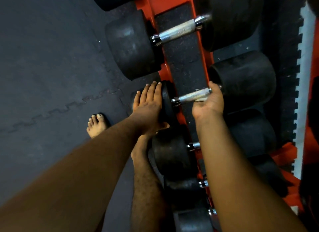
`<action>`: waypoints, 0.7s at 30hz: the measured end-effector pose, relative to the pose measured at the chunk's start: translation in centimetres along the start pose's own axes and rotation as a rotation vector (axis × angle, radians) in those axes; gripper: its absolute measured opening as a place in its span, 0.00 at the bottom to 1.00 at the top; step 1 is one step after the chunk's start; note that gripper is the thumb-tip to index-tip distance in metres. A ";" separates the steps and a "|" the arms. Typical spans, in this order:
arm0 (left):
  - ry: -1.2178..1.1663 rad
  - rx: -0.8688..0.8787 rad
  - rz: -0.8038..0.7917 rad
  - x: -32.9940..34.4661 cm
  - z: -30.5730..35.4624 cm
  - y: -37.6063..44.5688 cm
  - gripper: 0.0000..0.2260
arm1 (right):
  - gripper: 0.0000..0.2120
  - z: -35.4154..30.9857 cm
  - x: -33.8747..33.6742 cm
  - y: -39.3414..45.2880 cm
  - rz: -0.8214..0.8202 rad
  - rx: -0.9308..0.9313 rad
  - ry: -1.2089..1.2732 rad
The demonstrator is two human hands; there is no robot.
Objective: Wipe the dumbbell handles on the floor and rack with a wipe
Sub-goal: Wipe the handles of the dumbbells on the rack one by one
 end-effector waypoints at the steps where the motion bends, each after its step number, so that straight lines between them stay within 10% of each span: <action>1: -0.003 -0.003 -0.006 -0.1 0.0 0.0 0.63 | 0.05 0.2 0.1 0.0 -0.003 0.017 -0.018; 21: 0.014 -0.003 0.003 0.0 0.0 0.0 0.64 | 0.08 4.7 -2.4 0.9 -0.036 0.022 -0.277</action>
Point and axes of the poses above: each hand's wrist, its own y-axis towards the middle knuckle, its own x-axis out of the palm, z = x × y, the point moved 6 cm from there along y, towards the middle knuckle, and after that the axes turned 6 degrees about y, right-handed, at the moved point
